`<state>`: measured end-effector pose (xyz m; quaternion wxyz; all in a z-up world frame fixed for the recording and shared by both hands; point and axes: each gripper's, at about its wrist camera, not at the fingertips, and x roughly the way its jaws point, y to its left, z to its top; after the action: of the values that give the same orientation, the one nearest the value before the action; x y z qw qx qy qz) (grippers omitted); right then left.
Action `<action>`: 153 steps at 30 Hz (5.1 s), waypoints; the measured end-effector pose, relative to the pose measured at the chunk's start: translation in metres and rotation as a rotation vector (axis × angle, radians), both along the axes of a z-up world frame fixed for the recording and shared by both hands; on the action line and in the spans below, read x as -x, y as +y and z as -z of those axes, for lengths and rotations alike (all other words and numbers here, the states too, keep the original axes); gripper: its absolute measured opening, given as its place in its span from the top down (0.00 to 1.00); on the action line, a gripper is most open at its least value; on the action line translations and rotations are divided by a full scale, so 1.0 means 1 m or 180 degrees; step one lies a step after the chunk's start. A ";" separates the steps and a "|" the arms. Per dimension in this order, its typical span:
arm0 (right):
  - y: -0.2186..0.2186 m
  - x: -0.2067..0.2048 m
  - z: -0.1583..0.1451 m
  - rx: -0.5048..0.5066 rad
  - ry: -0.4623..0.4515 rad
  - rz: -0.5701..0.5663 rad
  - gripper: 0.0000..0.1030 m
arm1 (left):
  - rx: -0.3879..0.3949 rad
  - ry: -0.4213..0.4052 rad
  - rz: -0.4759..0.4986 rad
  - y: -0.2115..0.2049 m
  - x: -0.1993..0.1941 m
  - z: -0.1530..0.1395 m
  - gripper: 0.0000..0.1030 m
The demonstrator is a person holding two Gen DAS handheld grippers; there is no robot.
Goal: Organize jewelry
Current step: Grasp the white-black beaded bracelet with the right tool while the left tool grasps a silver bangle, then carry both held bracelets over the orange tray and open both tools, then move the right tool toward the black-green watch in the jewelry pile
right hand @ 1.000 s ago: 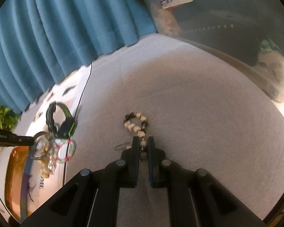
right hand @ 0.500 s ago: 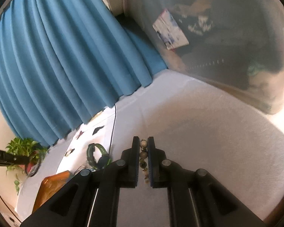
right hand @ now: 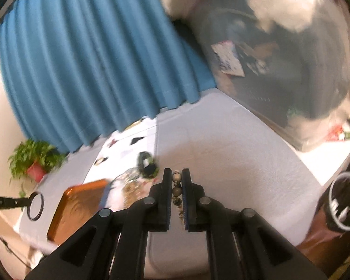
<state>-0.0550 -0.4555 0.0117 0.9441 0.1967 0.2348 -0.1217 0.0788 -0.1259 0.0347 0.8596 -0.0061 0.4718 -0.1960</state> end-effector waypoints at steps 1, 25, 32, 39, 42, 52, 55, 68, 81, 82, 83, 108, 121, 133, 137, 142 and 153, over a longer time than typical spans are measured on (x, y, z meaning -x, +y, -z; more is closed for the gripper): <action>0.012 0.006 -0.007 0.0066 0.0013 -0.0057 0.92 | 0.0017 -0.0036 -0.0022 0.010 0.008 -0.002 0.98; 0.214 0.010 -0.030 0.0510 0.0359 -0.1275 0.92 | 0.0119 -0.0490 -0.0266 0.108 0.055 -0.010 0.98; 0.238 -0.034 -0.024 0.0501 0.0433 -0.1390 0.92 | 0.0020 -0.0486 -0.0309 0.113 0.032 0.007 0.98; 0.253 -0.075 -0.014 0.0533 0.0475 -0.1479 0.92 | -0.0117 -0.0463 -0.0326 0.112 0.001 0.026 0.98; 0.259 -0.091 -0.006 0.0524 0.0515 -0.1520 0.92 | -0.0161 -0.0459 -0.0335 0.111 -0.013 0.034 0.98; 0.277 -0.140 0.031 0.0566 0.0708 -0.1634 0.92 | -0.0242 -0.0376 -0.0298 0.099 -0.061 0.062 0.98; 0.278 -0.152 0.044 0.0560 0.0761 -0.1655 0.92 | -0.0269 -0.0340 -0.0295 0.096 -0.075 0.073 0.98; 0.278 -0.191 0.081 0.0530 0.0979 -0.1738 0.90 | -0.0403 -0.0251 -0.0354 0.090 -0.109 0.108 0.85; 0.263 -0.127 0.050 0.0511 0.0897 -0.1475 0.25 | -0.0794 -0.0710 -0.0535 0.109 -0.031 0.067 0.01; 0.262 -0.115 0.044 0.0476 0.0853 -0.1449 0.24 | -0.0742 -0.0665 -0.0560 0.113 -0.018 0.065 0.01; 0.262 -0.100 0.038 0.0447 0.0808 -0.1424 0.23 | -0.0697 -0.0621 -0.0585 0.116 -0.007 0.063 0.01; 0.292 0.070 -0.034 0.0811 0.0051 -0.1528 0.16 | -0.0658 -0.1058 -0.0740 0.123 0.149 -0.005 0.01; 0.291 0.081 -0.040 0.0759 0.0014 -0.1515 0.16 | -0.0698 -0.1133 -0.0703 0.113 0.162 -0.009 0.01; 0.282 0.064 -0.027 0.0609 0.0149 -0.1494 0.16 | -0.0739 -0.1010 -0.0668 0.108 0.146 0.001 0.01; 0.270 0.053 -0.016 0.0474 0.0232 -0.1425 0.16 | -0.0748 -0.0956 -0.0658 0.106 0.134 0.007 0.01; 0.244 0.028 0.001 0.0270 0.0381 -0.1265 0.16 | -0.0781 -0.0861 -0.0651 0.101 0.113 0.015 0.01; 0.122 -0.086 0.049 0.0260 0.0744 -0.0216 0.16 | -0.0894 -0.0635 -0.0712 0.079 0.049 0.034 0.01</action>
<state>0.0308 -0.3338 -0.0370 0.9211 0.1345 0.3446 -0.1213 0.0297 -0.0468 0.0006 0.9109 0.0808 0.4034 -0.0312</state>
